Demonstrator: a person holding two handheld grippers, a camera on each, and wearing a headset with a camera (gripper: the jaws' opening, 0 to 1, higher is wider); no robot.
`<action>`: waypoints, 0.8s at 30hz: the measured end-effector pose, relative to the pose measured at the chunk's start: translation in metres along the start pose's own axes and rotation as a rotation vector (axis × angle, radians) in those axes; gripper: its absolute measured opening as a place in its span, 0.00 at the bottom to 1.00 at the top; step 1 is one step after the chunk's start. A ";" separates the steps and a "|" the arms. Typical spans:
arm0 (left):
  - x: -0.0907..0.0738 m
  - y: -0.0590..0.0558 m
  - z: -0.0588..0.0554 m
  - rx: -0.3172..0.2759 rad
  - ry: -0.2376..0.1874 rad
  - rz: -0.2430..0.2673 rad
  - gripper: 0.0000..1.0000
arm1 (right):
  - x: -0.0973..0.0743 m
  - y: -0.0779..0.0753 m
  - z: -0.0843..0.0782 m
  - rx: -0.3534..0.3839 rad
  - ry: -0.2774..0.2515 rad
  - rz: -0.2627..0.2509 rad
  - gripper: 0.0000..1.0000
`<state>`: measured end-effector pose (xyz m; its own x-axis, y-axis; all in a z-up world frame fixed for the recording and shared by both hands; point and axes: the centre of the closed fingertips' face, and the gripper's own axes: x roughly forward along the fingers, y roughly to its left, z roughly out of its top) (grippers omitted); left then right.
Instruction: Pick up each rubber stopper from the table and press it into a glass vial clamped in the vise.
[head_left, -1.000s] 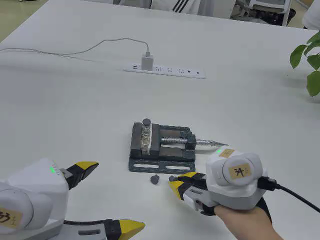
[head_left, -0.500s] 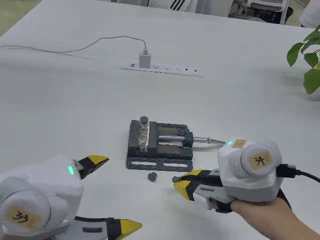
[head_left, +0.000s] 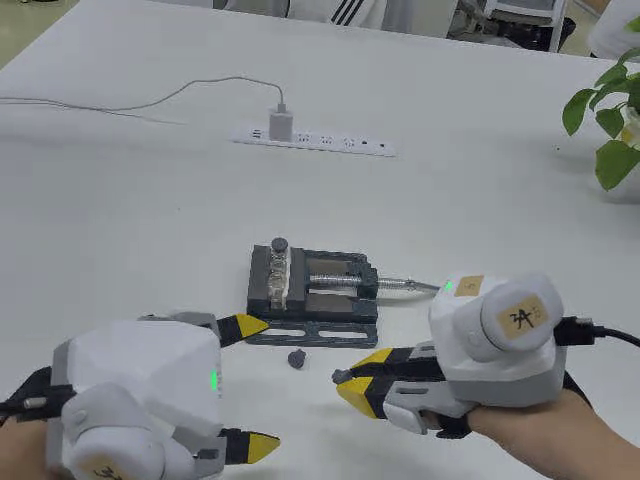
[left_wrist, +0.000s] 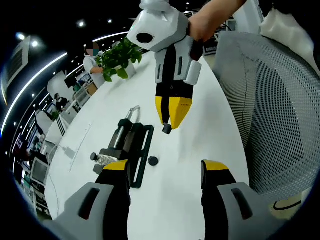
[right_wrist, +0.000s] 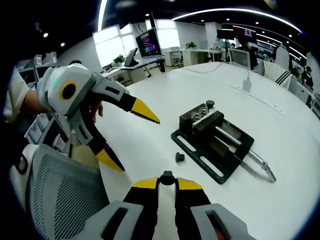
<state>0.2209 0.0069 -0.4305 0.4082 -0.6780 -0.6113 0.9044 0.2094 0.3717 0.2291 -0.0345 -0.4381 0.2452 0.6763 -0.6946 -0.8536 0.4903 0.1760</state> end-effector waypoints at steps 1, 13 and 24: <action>0.002 -0.001 0.001 0.031 0.006 -0.014 0.53 | -0.001 0.002 0.001 0.003 -0.002 0.010 0.07; 0.013 0.000 0.018 0.171 -0.022 -0.040 0.34 | -0.002 0.018 0.014 0.016 -0.010 0.071 0.07; 0.014 0.000 0.025 0.246 -0.047 -0.041 0.12 | 0.000 0.027 0.017 0.023 -0.013 0.108 0.07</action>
<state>0.2236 -0.0202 -0.4212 0.3608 -0.7155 -0.5982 0.8602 0.0075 0.5099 0.2143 -0.0119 -0.4213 0.1589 0.7328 -0.6617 -0.8644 0.4270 0.2653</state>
